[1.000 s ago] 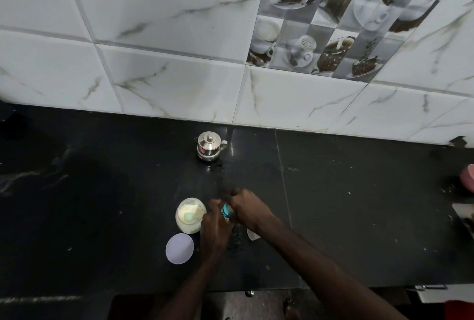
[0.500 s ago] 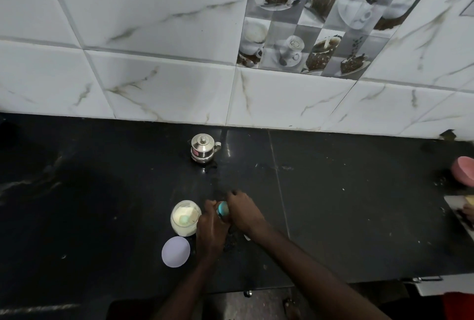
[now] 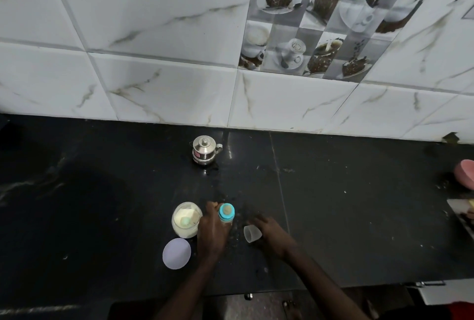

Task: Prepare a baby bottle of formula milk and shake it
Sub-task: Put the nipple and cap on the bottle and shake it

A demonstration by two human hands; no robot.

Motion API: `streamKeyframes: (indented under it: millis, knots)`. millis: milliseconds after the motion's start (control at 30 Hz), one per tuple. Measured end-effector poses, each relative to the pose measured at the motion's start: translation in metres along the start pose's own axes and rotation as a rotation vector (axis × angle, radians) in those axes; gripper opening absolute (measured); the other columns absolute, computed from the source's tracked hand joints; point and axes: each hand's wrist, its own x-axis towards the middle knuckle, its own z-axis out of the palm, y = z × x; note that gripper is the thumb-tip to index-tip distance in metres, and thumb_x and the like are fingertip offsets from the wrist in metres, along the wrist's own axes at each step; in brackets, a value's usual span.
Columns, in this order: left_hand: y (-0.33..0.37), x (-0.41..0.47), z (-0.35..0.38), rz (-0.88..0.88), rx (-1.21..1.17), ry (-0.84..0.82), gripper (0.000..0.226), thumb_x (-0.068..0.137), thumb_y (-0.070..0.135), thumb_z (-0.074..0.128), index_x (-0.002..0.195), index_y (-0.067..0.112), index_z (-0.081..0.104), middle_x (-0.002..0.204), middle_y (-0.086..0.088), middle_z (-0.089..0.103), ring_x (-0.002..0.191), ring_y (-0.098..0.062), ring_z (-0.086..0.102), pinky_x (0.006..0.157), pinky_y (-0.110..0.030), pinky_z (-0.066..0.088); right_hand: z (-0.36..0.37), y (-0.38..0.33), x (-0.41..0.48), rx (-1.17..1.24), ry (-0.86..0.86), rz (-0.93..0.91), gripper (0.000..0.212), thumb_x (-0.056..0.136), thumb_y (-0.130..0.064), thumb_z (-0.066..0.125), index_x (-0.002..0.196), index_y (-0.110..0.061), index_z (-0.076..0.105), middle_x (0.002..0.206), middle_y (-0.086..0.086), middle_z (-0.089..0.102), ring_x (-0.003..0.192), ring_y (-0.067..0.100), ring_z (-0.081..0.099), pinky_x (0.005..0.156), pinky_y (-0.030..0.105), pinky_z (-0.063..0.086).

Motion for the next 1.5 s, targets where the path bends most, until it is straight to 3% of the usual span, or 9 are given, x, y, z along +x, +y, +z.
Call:
streamKeyframes:
  millis: [200, 367, 467, 567, 833, 967, 1200, 1333, 1500]
  knots:
    - [-0.003, 0.002, 0.001, 0.017, 0.01, -0.006, 0.057, 0.077, 0.033, 0.088, 0.11, 0.024, 0.043, 0.088, 0.009, 0.061, 0.076, -0.014, 0.07, 0.06, -0.03, 0.059, -0.015, -0.017, -0.007, 0.076, 0.053, 0.006, 0.038, 0.074, -0.039, 0.067, 0.11, -0.027, 0.069, 0.121, -0.006, 0.066, 0.108, 0.015, 0.062, 0.09, 0.031, 0.049]
    - [-0.001, -0.001, -0.003, -0.011, -0.101, -0.016, 0.05, 0.082, 0.033, 0.081, 0.111, 0.028, 0.041, 0.091, 0.007, 0.067, 0.079, -0.016, 0.07, 0.066, -0.04, 0.06, -0.05, -0.038, 0.001, 0.087, 0.24, -0.048, 0.054, 0.076, -0.033, 0.077, 0.127, -0.021, 0.067, 0.122, -0.003, 0.062, 0.11, 0.013, 0.059, 0.09, 0.018, 0.04]
    - [0.0, -0.001, -0.002, 0.04, -0.082, 0.003, 0.05, 0.083, 0.031, 0.082, 0.107, 0.026, 0.039, 0.086, 0.004, 0.067, 0.073, -0.017, 0.07, 0.061, -0.041, 0.059, -0.062, -0.059, 0.005, 0.096, 0.249, -0.138, 0.063, 0.073, -0.042, 0.074, 0.133, -0.024, 0.065, 0.124, -0.005, 0.061, 0.108, 0.011, 0.061, 0.093, 0.022, 0.048]
    - [-0.002, 0.001, 0.0, 0.025, -0.062, 0.006, 0.05, 0.082, 0.029, 0.083, 0.106, 0.027, 0.039, 0.083, 0.001, 0.068, 0.071, -0.02, 0.071, 0.06, -0.042, 0.058, -0.063, -0.081, 0.012, 0.003, 0.244, -0.212, 0.064, 0.078, -0.034, 0.077, 0.137, -0.018, 0.059, 0.128, 0.001, 0.063, 0.11, 0.017, 0.062, 0.092, 0.031, 0.053]
    - [0.001, 0.0, -0.004, -0.042, -0.075, -0.058, 0.045, 0.079, 0.026, 0.073, 0.11, 0.028, 0.041, 0.081, 0.001, 0.066, 0.077, -0.031, 0.072, 0.059, -0.042, 0.052, -0.053, -0.102, 0.03, -0.342, 0.178, -0.312, 0.04, 0.081, -0.019, 0.07, 0.119, -0.013, 0.06, 0.114, 0.01, 0.064, 0.103, 0.03, 0.058, 0.082, 0.046, 0.054]
    - [0.0, -0.001, -0.003, -0.024, -0.094, -0.035, 0.041, 0.082, 0.022, 0.071, 0.106, 0.027, 0.039, 0.078, -0.005, 0.067, 0.072, -0.033, 0.07, 0.058, -0.048, 0.053, -0.046, -0.106, 0.04, -0.368, 0.166, -0.329, 0.032, 0.086, -0.018, 0.068, 0.117, -0.01, 0.063, 0.113, 0.011, 0.065, 0.103, 0.032, 0.059, 0.083, 0.046, 0.055]
    - [0.003, -0.002, -0.006, -0.003, -0.062, -0.027, 0.043, 0.082, 0.025, 0.076, 0.109, 0.021, 0.044, 0.079, -0.002, 0.066, 0.071, -0.031, 0.071, 0.055, -0.04, 0.051, -0.044, -0.104, 0.043, -0.356, 0.183, -0.359, 0.032, 0.086, -0.02, 0.068, 0.117, -0.012, 0.066, 0.111, 0.01, 0.064, 0.1, 0.031, 0.062, 0.087, 0.041, 0.053]
    - [0.004, -0.003, -0.009, -0.027, -0.147, -0.046, 0.04, 0.083, 0.024, 0.073, 0.108, 0.026, 0.041, 0.077, 0.004, 0.061, 0.074, -0.031, 0.069, 0.059, -0.044, 0.05, -0.047, -0.106, 0.044, -0.361, 0.172, -0.349, 0.024, 0.084, -0.019, 0.067, 0.107, -0.012, 0.068, 0.1, 0.01, 0.064, 0.091, 0.032, 0.063, 0.078, 0.038, 0.05]
    - [0.007, -0.004, -0.011, -0.032, -0.165, -0.061, 0.046, 0.08, 0.018, 0.074, 0.113, 0.022, 0.043, 0.083, 0.005, 0.061, 0.08, -0.032, 0.07, 0.064, -0.043, 0.052, -0.043, -0.099, 0.046, -0.323, 0.176, -0.348, 0.026, 0.085, -0.024, 0.068, 0.11, -0.015, 0.067, 0.1, 0.007, 0.064, 0.088, 0.031, 0.065, 0.074, 0.041, 0.054]
